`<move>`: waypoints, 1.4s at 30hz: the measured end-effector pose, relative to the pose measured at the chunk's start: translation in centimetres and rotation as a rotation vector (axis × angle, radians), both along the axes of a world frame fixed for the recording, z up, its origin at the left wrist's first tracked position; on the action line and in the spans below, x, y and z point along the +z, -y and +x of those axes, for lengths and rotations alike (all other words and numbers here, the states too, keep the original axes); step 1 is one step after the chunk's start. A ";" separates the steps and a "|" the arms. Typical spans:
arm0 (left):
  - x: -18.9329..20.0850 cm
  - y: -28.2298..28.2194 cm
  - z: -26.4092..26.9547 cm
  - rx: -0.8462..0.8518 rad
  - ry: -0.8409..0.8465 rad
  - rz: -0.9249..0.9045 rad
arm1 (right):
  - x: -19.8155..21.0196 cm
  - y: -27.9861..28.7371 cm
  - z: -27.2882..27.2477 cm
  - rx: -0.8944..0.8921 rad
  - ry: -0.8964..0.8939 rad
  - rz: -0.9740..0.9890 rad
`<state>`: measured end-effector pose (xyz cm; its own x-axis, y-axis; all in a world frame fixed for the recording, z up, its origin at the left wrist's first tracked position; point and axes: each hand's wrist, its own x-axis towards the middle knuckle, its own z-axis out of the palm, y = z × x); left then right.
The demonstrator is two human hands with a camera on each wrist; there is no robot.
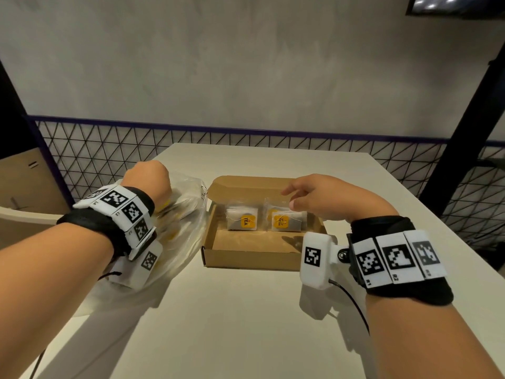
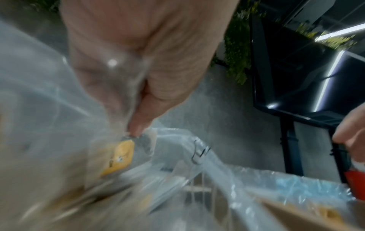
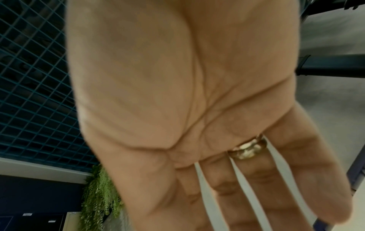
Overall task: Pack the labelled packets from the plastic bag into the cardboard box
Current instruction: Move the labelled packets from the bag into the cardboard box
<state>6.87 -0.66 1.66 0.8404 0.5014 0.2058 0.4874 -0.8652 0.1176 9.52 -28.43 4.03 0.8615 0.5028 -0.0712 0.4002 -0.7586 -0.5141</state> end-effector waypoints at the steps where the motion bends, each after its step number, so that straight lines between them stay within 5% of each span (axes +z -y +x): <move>1: 0.3 0.1 -0.2 -0.017 0.038 -0.016 | 0.0 0.0 0.0 0.000 0.000 0.002; 13: 3.8 2.0 -1.6 -0.290 0.404 -0.416 | -0.2 -0.4 0.1 0.025 0.020 -0.011; 23: 4.1 6.9 -2.2 -0.622 0.328 -0.874 | 0.0 -1.0 -0.1 0.054 0.115 0.338; 28: 4.0 9.7 -2.2 -0.776 0.295 -1.009 | -0.1 -1.0 -0.2 0.188 -0.007 0.547; 35: 3.6 10.8 -1.7 -0.745 0.448 -1.196 | 0.5 -0.3 -0.2 0.199 0.060 0.651; 42: 1.9 10.6 -1.6 -0.710 0.289 -1.318 | 0.2 -0.2 0.7 0.043 0.177 0.819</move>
<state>5.30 -11.27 3.58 0.9894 -0.0247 0.1432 -0.1451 -0.1089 0.9834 10.19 -28.21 4.28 0.8044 0.3698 0.4649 0.5468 -0.1550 -0.8228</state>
